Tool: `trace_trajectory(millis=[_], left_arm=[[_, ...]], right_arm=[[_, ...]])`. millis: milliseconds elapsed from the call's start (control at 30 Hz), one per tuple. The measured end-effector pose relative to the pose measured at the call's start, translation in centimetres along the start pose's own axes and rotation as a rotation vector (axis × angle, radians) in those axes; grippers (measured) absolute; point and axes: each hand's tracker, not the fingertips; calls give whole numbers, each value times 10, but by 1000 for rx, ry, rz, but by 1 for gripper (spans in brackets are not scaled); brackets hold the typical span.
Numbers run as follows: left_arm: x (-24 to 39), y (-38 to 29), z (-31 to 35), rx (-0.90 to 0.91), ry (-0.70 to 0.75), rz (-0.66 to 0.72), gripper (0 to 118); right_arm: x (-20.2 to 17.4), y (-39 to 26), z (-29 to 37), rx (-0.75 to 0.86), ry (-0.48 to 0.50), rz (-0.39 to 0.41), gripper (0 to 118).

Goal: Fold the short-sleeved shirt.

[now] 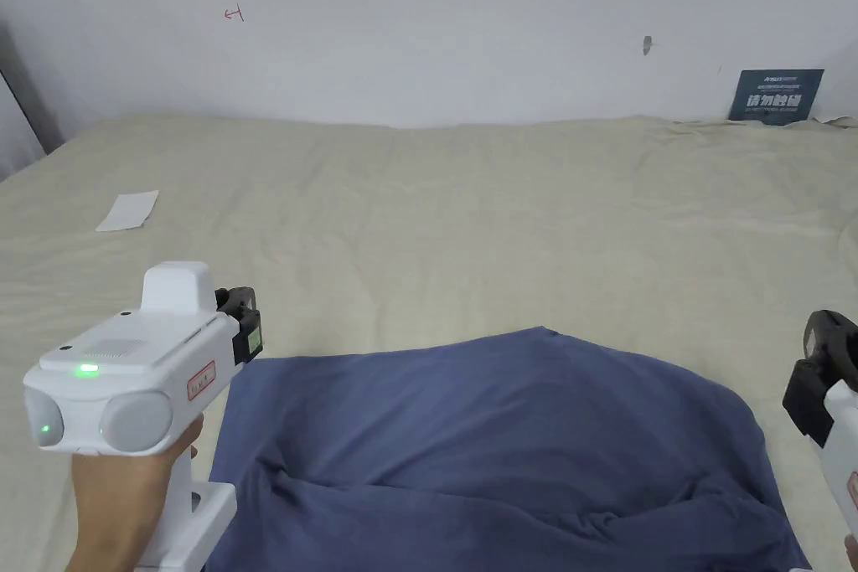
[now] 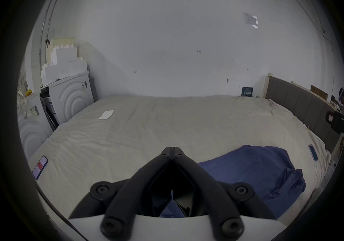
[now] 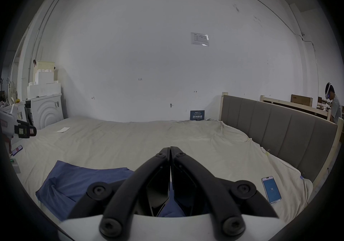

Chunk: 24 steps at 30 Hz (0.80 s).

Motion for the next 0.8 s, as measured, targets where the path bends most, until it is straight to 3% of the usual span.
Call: trace_trajectory(millis=[200, 467, 600, 700, 800], left_arm=[[-32, 11, -79, -214, -23, 65, 0], [-63, -19, -179, -444, 44, 62, 0], [-80, -33, -212, -537, 65, 129, 0], [-86, -41, -230, -603, 54, 127, 24], [-85, -45, -236, -613, 70, 139, 73]], right_arm=[[-1, -6, -31, -33, 2, 19, 0], [-11, -20, -65, -91, 4, 33, 0], [-13, -29, -80, -121, 10, 39, 0], [-15, -35, -87, -141, 14, 41, 0], [-17, -40, -93, -164, 20, 57, 0]])
